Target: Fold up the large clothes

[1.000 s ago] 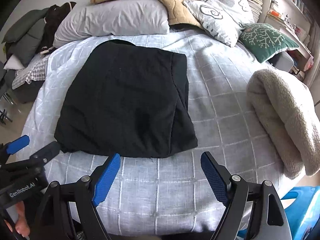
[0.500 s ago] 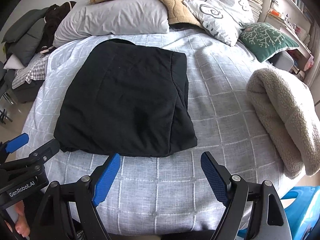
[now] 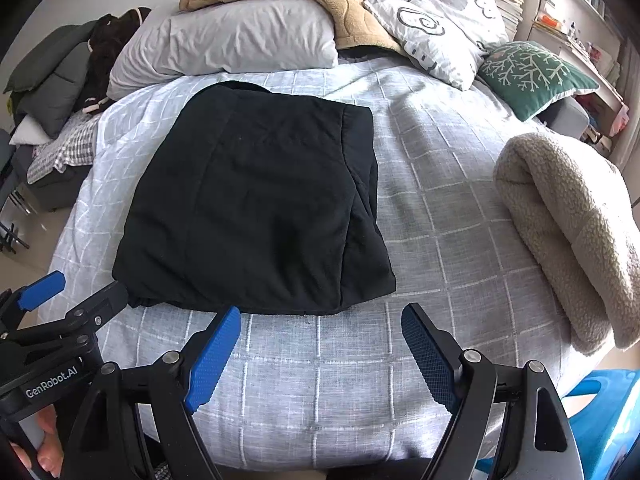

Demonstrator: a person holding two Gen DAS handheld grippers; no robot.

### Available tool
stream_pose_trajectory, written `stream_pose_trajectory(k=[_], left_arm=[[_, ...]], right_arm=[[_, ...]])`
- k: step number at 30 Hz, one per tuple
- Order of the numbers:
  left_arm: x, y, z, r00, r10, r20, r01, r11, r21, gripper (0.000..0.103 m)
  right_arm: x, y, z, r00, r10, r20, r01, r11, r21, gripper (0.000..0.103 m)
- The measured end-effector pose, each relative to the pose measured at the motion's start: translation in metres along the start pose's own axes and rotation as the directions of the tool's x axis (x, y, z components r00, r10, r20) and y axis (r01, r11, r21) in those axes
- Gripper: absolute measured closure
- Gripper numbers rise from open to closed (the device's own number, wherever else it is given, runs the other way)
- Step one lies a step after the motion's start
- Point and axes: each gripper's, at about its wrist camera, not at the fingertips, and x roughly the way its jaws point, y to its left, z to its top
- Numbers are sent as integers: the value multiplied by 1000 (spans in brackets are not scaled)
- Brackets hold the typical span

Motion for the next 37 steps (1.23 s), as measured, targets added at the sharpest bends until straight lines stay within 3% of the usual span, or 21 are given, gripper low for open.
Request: stream_pose_trajectory(k=[37], left_arm=[[5, -2, -3, 1000, -3, -17, 3, 1000, 15, 8]], right_arm=[[2, 0, -2, 1000, -2, -15, 2, 1000, 3, 18]])
